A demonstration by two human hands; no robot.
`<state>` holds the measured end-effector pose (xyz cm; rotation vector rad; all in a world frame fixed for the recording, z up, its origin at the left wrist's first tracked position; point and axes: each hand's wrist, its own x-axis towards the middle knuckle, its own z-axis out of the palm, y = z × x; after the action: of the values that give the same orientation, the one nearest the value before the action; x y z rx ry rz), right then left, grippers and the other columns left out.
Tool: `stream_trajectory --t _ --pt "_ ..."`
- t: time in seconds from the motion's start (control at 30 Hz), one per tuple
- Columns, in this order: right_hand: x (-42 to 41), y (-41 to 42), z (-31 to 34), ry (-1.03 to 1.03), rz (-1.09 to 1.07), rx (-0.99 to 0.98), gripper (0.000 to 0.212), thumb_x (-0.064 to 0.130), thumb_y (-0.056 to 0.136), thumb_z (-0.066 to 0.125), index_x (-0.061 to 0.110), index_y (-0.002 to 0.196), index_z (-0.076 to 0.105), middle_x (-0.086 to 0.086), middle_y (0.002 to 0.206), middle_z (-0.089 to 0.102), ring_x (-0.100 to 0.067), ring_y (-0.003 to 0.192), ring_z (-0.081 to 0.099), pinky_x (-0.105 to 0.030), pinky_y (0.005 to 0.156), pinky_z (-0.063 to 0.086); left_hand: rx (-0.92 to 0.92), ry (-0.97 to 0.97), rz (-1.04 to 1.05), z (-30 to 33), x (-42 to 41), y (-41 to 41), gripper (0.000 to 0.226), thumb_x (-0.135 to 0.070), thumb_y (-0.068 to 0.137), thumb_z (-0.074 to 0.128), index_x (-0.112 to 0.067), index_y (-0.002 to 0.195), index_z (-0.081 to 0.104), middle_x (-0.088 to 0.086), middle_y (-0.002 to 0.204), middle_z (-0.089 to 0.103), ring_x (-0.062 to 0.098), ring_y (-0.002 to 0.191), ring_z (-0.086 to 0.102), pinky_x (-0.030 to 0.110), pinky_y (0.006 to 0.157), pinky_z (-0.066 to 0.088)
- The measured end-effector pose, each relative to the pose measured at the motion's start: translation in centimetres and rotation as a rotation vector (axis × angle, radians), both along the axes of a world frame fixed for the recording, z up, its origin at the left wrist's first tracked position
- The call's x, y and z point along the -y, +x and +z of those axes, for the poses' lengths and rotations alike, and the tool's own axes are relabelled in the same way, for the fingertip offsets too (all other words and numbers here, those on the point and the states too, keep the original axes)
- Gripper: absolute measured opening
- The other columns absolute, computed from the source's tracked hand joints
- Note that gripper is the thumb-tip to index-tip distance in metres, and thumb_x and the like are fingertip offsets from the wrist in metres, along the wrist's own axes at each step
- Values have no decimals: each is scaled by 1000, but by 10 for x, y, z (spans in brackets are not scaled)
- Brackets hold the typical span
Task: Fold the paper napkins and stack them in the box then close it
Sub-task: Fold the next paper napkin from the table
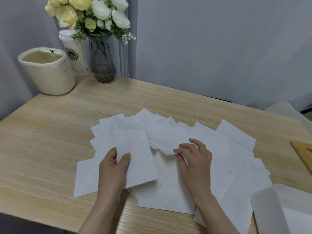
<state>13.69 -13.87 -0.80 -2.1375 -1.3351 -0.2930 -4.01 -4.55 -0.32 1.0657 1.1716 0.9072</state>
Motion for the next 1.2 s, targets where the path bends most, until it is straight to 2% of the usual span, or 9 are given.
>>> stream_trajectory --t 0.23,0.3,0.4,0.53,0.7,0.87,1.0,1.13,1.2 --pt "53 10 -4 -69 9 48 22 1 74 77 20 84 73 5 95 68 -19 120 44 -32 94 27 -8 -3 -49 1 7 15 20 -4 93 58 -18 103 68 -7 96 73 11 86 68 24 64 47" --pt "65 7 -8 -71 31 17 8 18 83 68 23 83 73 8 95 67 -16 120 43 -31 94 26 2 -10 -63 2 10 18 21 -3 93 58 -15 107 68 -4 98 73 13 88 68 25 66 48" --pt "71 1 -10 -85 46 -115 28 42 86 49 28 82 73 11 101 65 -11 120 43 -28 94 23 9 -24 -78 3 14 21 22 -2 92 58 -17 104 69 -5 96 74 13 87 70 26 66 49" --pt "65 5 -9 -76 -55 -264 34 52 88 50 31 106 69 14 118 58 -9 122 41 -18 94 18 8 -35 -94 5 18 25 27 -2 92 58 -26 94 69 -10 87 75 9 80 71 27 66 50" --pt "49 20 -14 -279 -157 -362 68 47 84 63 29 144 36 16 143 38 -6 130 22 -18 88 11 -3 -28 -110 6 20 27 28 -1 91 58 -27 93 69 -9 90 75 9 82 70 27 67 50" --pt "37 14 -16 -246 -185 -388 66 37 81 68 31 141 40 17 129 49 -7 123 30 -21 85 14 -10 -32 -132 5 19 26 29 0 91 57 -27 96 69 -7 94 75 11 85 70 29 71 51" --pt "33 10 -12 -128 -220 -546 65 21 81 68 32 139 42 17 110 53 -9 110 43 -31 97 33 -16 -35 -145 5 19 27 30 0 91 57 -27 95 69 -9 90 76 9 82 71 28 70 51" --pt "33 12 -2 -32 -249 -788 56 11 85 65 28 135 49 12 92 57 -5 84 54 -23 77 43 -19 -34 -154 6 18 27 30 0 91 57 -27 96 69 -10 89 76 6 80 71 25 67 50" --pt "34 16 3 -68 -253 -802 31 14 84 64 26 113 64 11 82 61 -5 75 56 -23 69 42 -19 -34 -157 6 18 28 30 0 91 57 -27 97 69 -11 90 76 7 81 71 26 68 50"
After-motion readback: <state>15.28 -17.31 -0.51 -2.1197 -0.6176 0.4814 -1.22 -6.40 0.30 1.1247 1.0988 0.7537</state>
